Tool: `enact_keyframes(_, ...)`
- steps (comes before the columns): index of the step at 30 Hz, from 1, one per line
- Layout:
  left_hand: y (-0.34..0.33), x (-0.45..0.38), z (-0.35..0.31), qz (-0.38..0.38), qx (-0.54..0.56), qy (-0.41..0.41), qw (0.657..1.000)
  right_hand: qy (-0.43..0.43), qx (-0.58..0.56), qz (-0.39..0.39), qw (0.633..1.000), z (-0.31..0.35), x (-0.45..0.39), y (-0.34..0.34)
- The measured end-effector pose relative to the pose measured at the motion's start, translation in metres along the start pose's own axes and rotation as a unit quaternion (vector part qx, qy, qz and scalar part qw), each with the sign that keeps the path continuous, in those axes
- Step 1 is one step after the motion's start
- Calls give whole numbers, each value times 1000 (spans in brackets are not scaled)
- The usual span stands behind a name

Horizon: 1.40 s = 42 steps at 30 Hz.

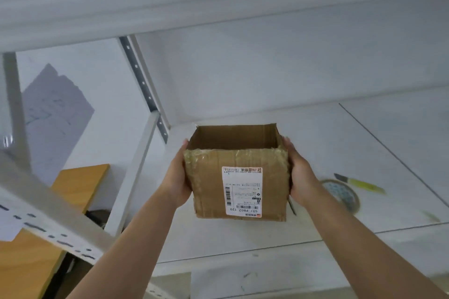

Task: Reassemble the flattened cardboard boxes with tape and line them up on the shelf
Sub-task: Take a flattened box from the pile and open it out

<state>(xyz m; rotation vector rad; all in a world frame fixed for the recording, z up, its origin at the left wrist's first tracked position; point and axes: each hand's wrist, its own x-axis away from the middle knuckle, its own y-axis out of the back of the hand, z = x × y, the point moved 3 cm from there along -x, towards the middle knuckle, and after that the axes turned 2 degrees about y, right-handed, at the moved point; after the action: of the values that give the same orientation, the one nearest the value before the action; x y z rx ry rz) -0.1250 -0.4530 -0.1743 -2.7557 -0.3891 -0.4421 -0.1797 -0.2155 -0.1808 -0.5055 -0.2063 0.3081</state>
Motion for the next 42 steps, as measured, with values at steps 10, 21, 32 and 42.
enact_keyframes(10, 27, -3, 30, 70, -49, 10, 996, -11, 34, -83, 996, -41, 30, 11)
enact_keyframes(21, 19, -3, 13, 107, 5, 6, 994, 105, 107, -72, 986, -21, 20, -1)
enact_keyframes(32, 33, 4, 26, 123, -16, -118, 985, 138, 156, 7, 978, -43, 26, -9)
enact_keyframes(42, 32, 10, 23, 115, -68, -88, 987, 129, 113, -33, 985, -51, 33, -5)
